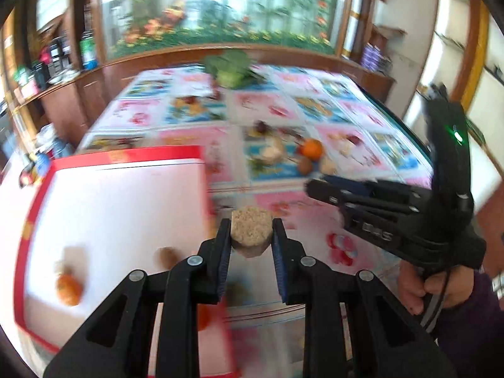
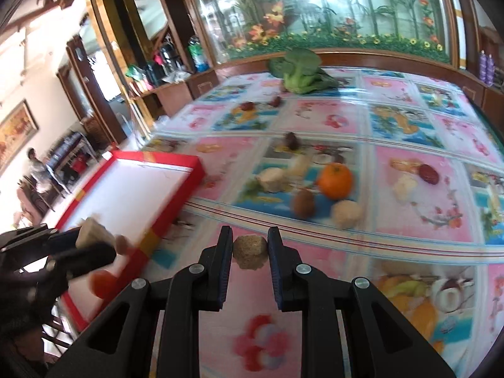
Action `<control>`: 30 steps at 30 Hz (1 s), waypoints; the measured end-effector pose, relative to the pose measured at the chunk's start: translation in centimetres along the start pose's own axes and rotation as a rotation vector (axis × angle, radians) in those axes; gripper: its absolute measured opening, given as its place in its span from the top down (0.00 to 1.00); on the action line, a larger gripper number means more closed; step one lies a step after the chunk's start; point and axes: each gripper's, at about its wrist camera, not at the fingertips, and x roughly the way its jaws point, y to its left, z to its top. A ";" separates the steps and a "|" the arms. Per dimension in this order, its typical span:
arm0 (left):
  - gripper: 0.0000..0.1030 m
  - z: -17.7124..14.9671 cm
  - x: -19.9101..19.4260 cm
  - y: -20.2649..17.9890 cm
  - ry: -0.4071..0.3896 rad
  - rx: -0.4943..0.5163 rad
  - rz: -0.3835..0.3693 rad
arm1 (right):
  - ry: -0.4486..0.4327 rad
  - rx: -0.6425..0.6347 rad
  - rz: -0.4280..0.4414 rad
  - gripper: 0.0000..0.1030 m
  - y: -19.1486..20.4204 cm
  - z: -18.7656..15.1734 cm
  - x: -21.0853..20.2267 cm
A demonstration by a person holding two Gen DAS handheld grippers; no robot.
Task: Organize fruits
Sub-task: 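Carry the cube and the bun over the tray and release both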
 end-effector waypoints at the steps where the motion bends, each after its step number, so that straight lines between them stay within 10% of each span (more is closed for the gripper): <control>1: 0.74 0.0 -0.5 1.3 -0.011 -0.018 0.032 | -0.008 0.004 0.028 0.80 0.9 0.1 0.1; 14: 0.74 -3.3 -4.0 15.7 -0.050 -0.239 0.287 | 0.081 -0.194 0.173 0.80 14.7 1.4 5.6; 26: 0.73 -6.3 -2.9 18.5 0.022 -0.274 0.337 | 0.252 -0.273 0.146 0.75 17.9 -0.9 9.0; 30: 0.46 -6.3 -2.8 18.1 0.028 -0.279 0.369 | 0.231 -0.266 0.171 0.71 17.4 -0.6 8.1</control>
